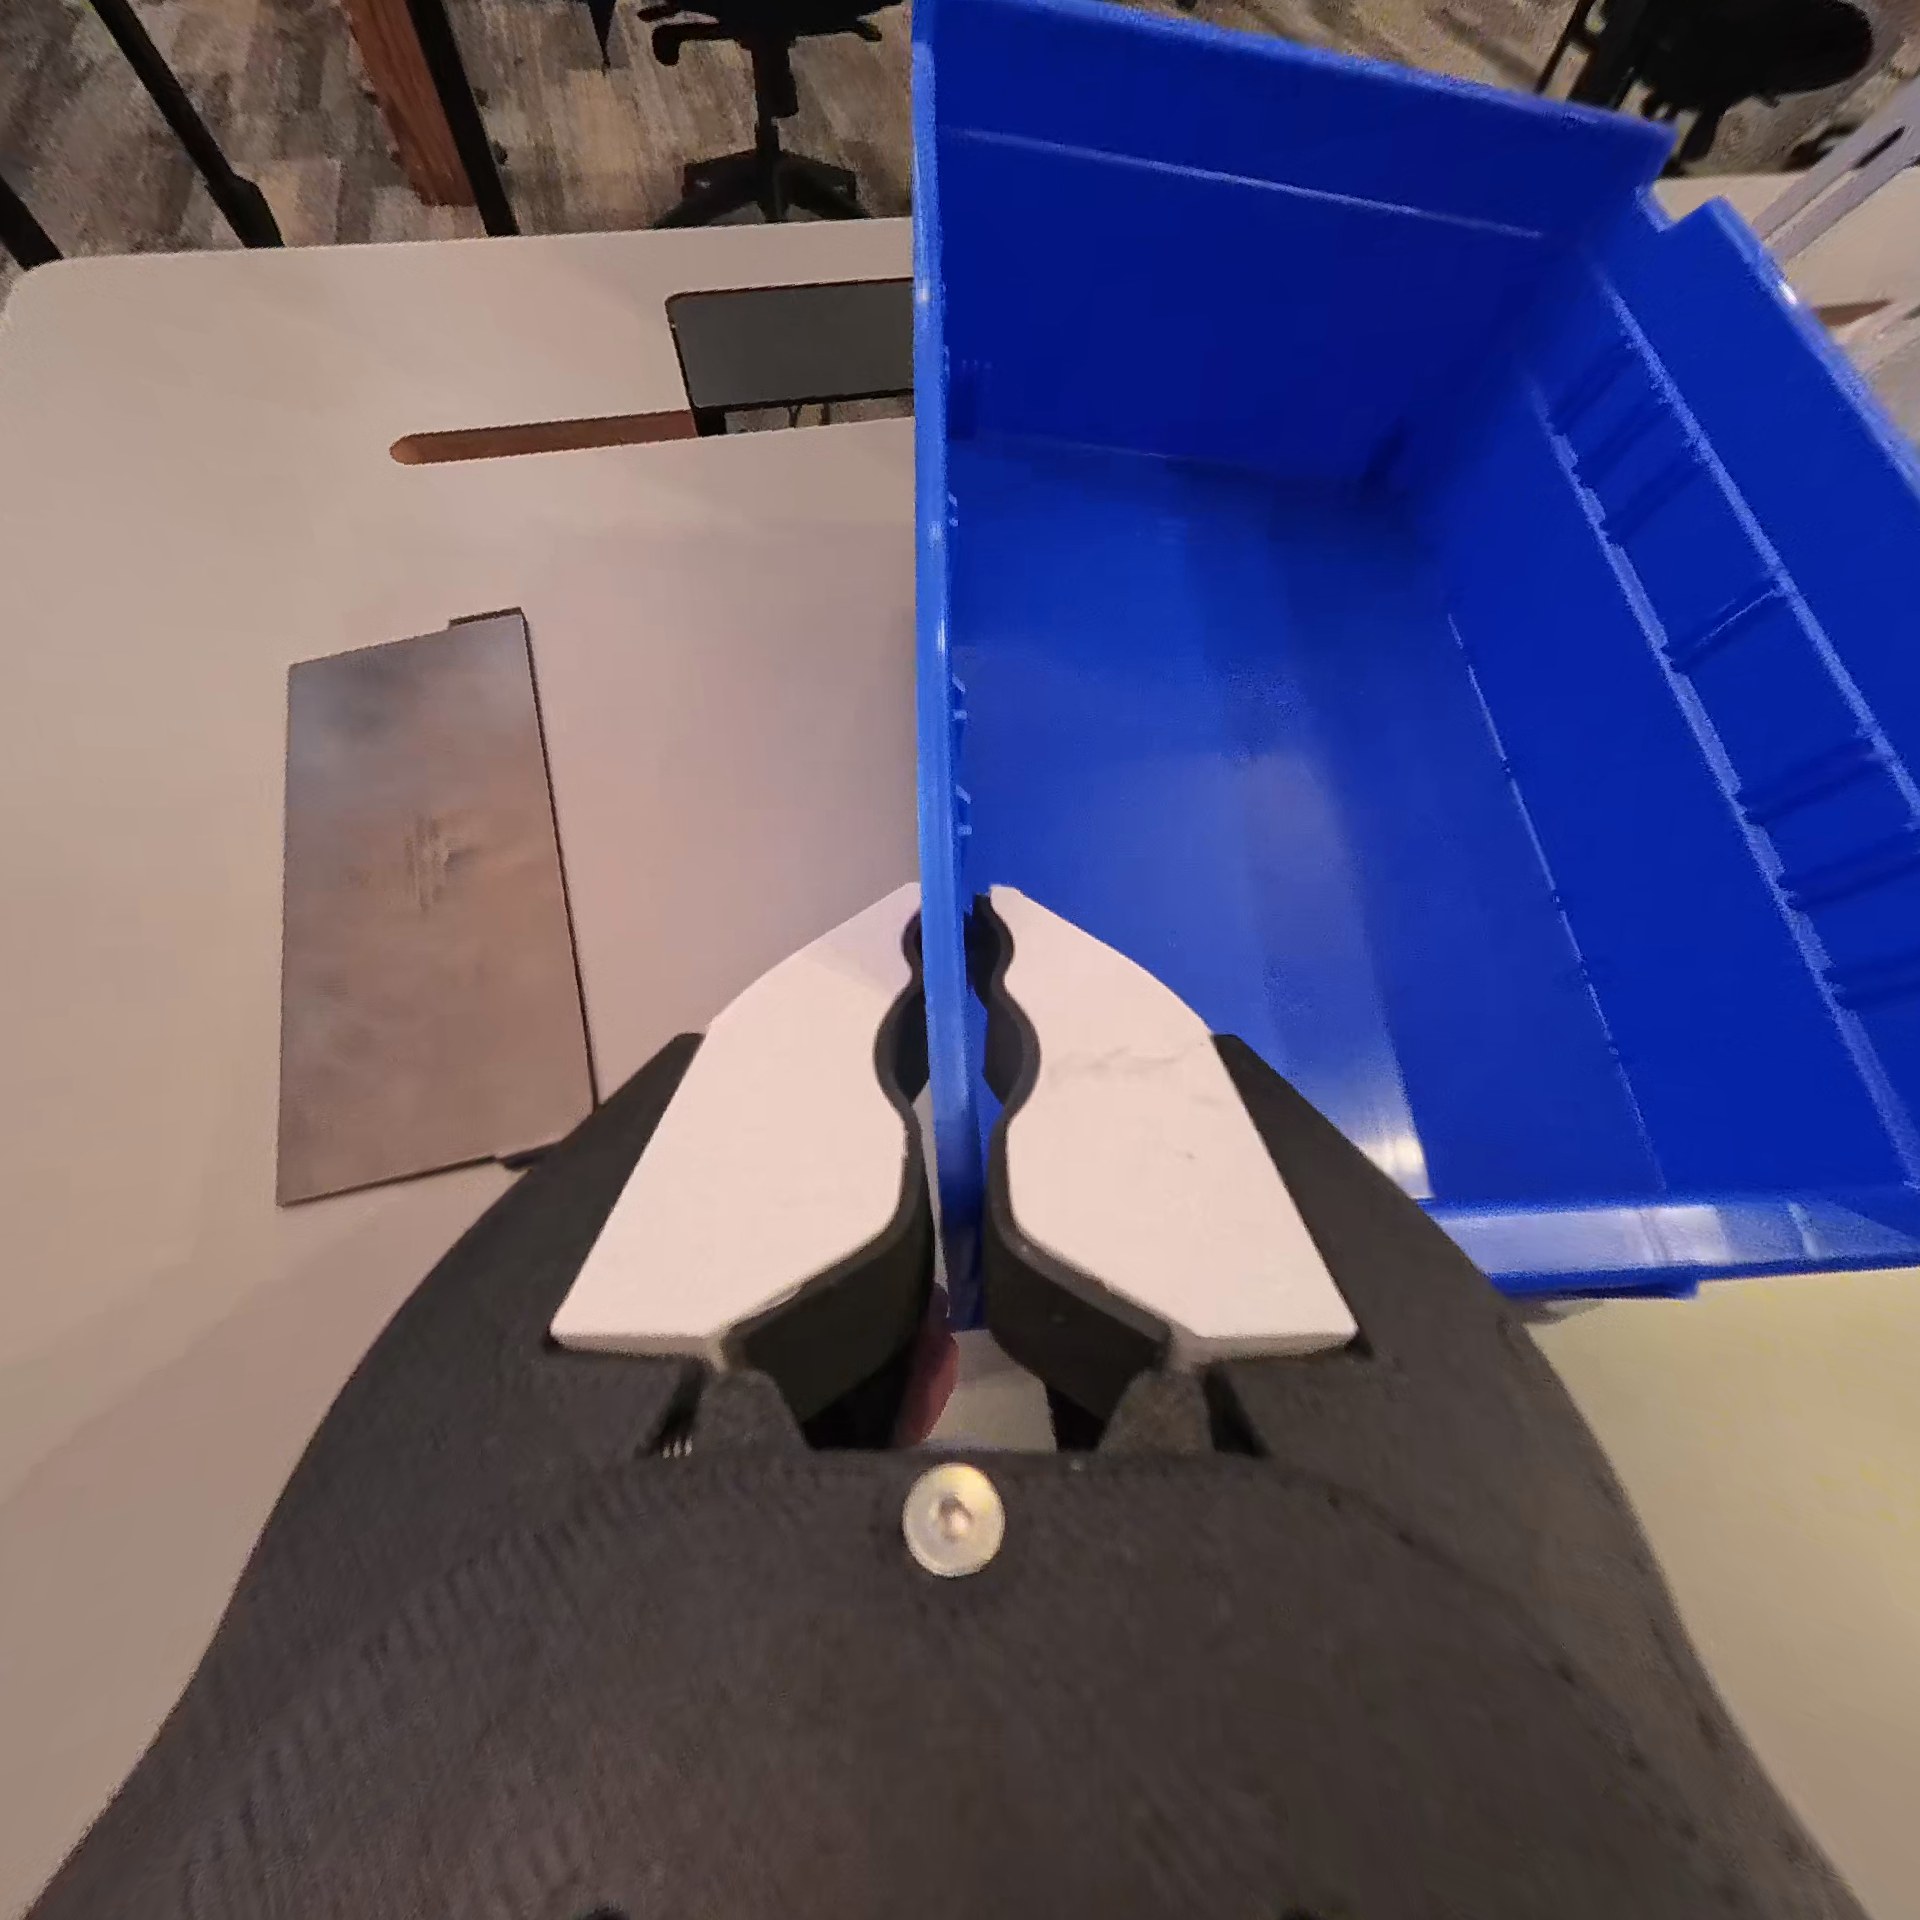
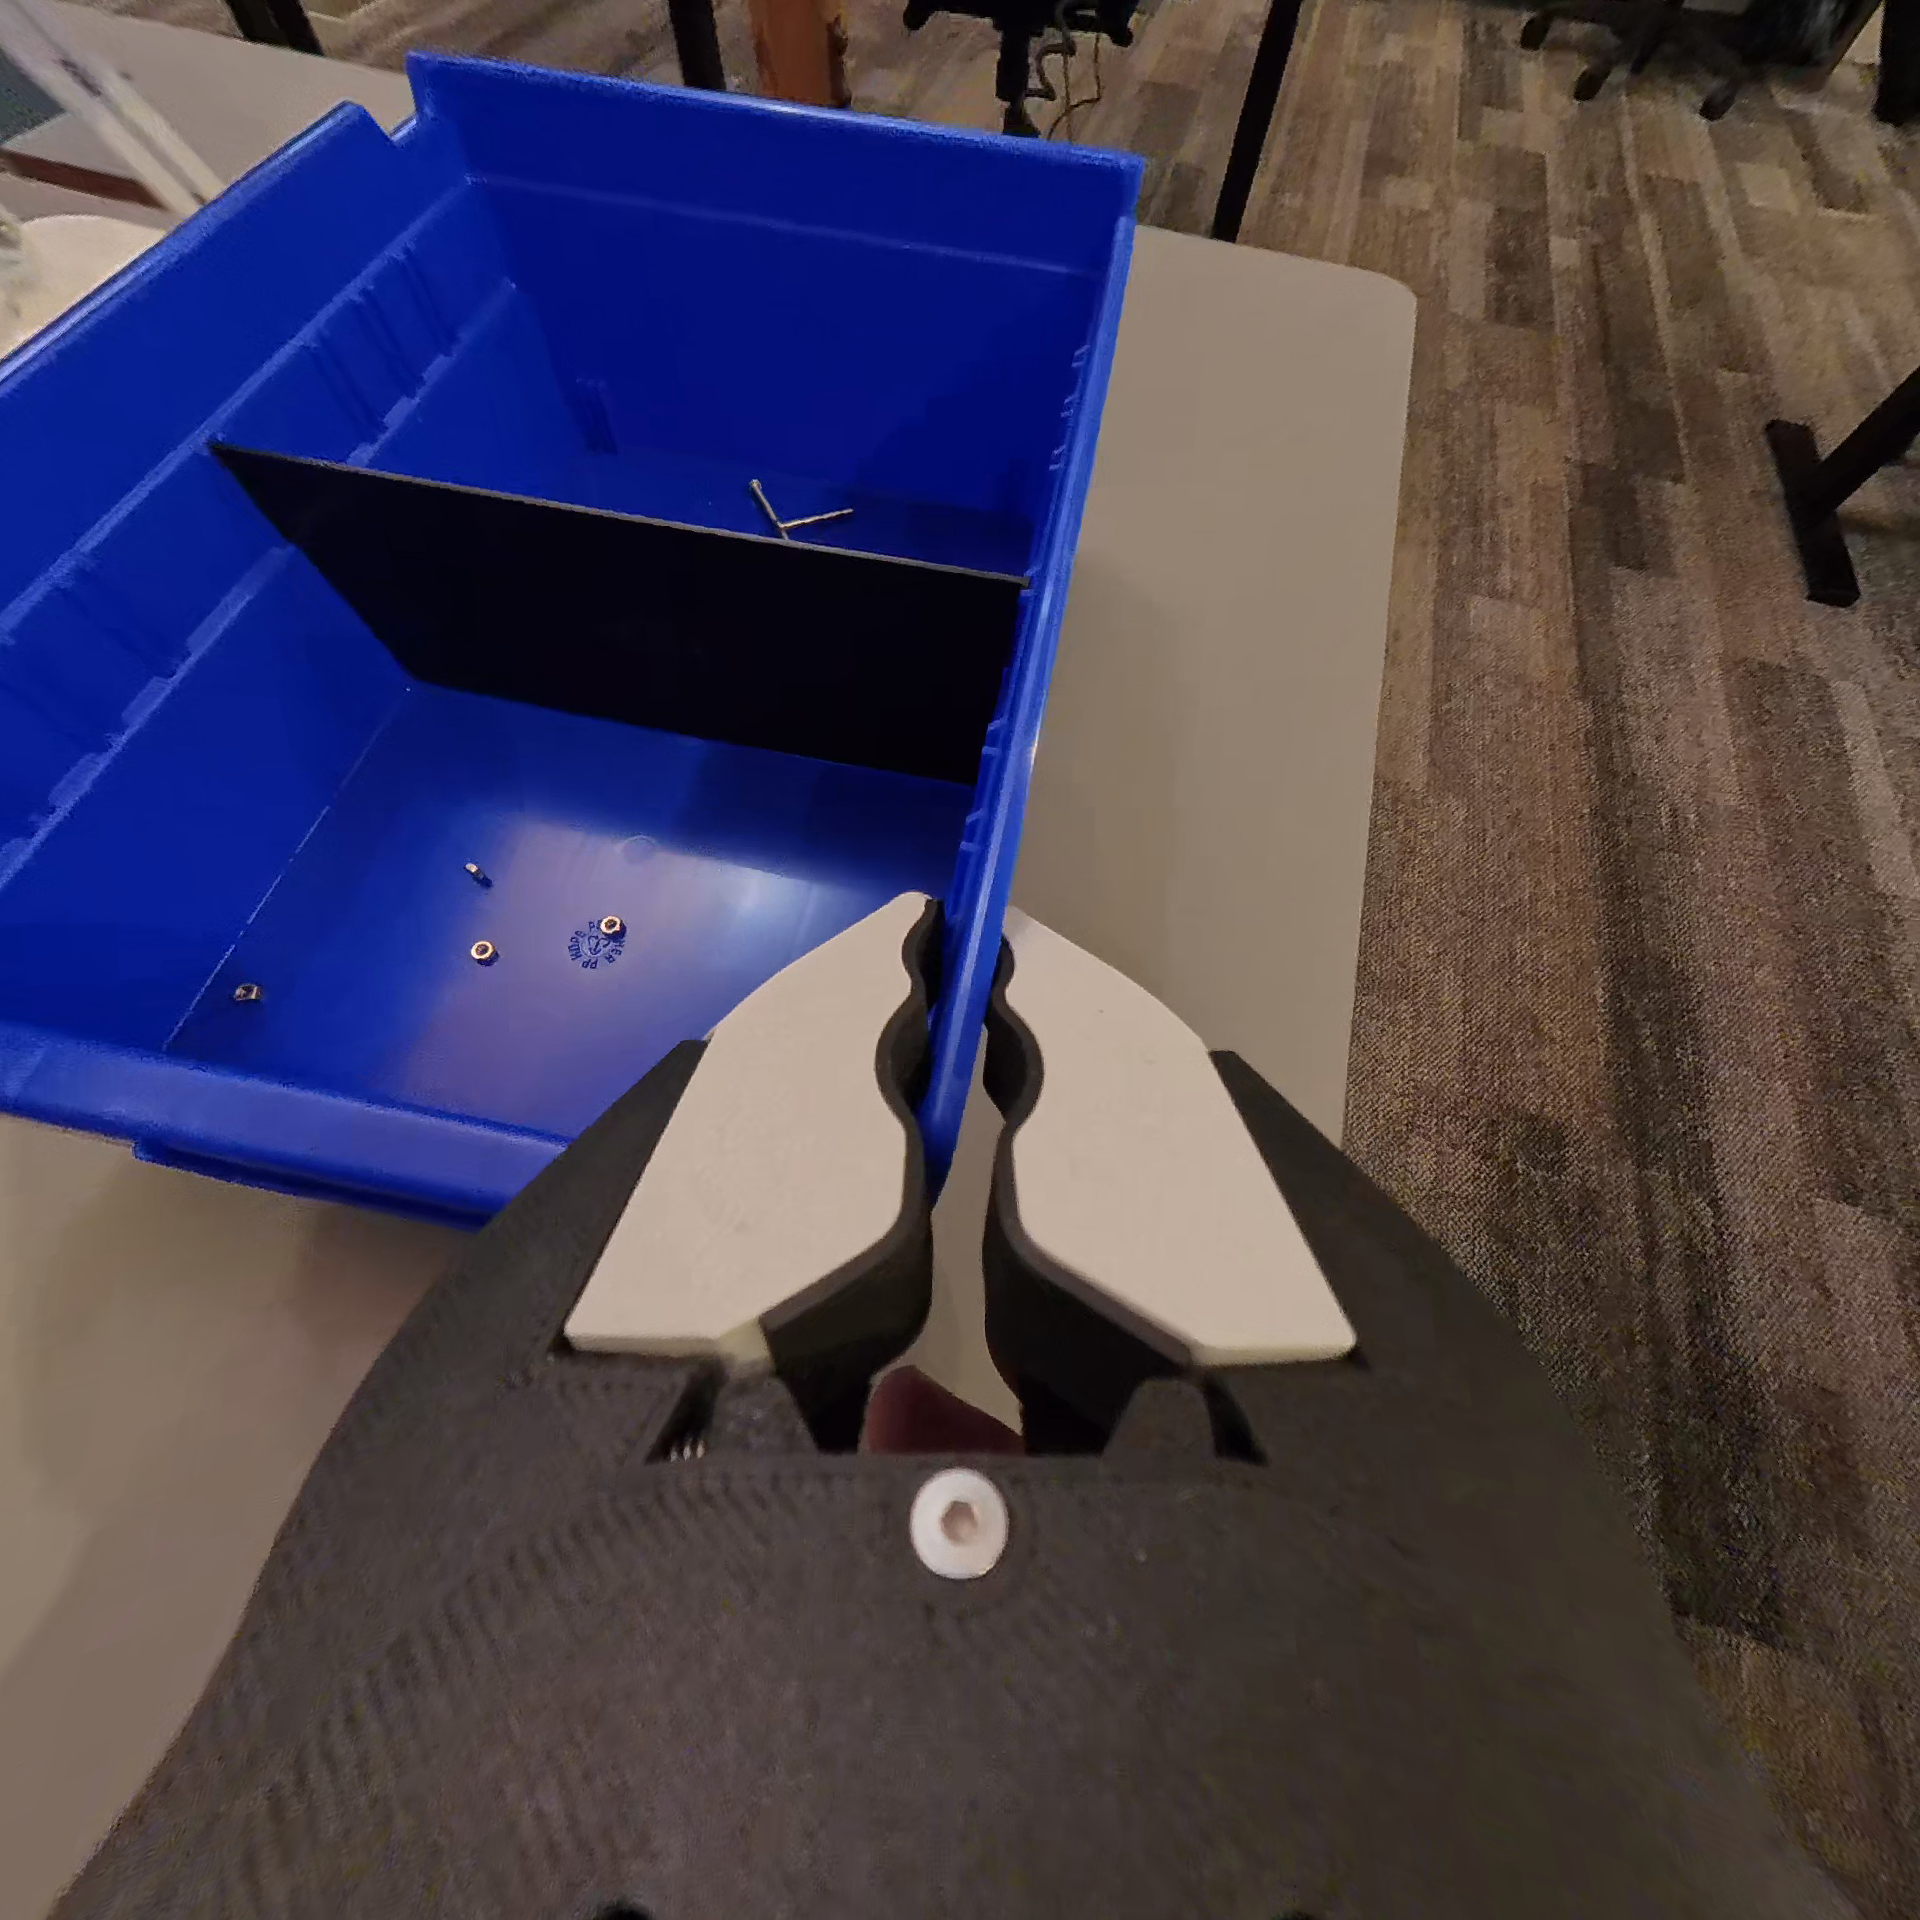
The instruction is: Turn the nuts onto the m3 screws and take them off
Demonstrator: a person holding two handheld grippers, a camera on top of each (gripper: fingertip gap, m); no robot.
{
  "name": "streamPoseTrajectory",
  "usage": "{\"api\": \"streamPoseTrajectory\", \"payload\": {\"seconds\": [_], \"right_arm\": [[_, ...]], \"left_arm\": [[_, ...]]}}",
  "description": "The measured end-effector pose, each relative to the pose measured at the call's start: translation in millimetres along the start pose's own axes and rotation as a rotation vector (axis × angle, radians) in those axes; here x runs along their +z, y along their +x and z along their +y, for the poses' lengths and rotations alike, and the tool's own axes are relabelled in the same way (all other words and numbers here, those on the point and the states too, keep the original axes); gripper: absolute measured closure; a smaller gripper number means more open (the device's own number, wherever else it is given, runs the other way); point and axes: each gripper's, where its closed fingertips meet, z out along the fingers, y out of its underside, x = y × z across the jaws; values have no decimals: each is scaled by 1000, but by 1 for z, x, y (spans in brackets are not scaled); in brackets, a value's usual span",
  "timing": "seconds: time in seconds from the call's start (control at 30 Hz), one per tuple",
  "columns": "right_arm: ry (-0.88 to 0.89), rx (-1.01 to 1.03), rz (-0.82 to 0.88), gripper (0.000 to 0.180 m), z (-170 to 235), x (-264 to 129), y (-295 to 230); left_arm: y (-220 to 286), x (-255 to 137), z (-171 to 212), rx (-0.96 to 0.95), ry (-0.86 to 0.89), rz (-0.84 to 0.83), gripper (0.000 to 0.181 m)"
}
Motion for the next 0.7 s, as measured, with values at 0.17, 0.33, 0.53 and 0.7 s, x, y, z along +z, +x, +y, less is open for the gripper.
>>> {"api": "streamPoseTrajectory", "payload": {"seconds": [0.17,0.33,0.53,0.7], "right_arm": [[-4,-51,-54,173,15,-28,-20],[-21,-46,-177,174,30,-54,-43],[-43,-106,-267,174,38,-71,-77],[-41,-144,-329,174,40,-77,-101]], "left_arm": [[6,-21,3,-26,47,15,177],[10,-48,6,-26,74,11,176],[19,-75,7,-21,118,21,176],[25,-90,11,-28,151,35,178]]}}
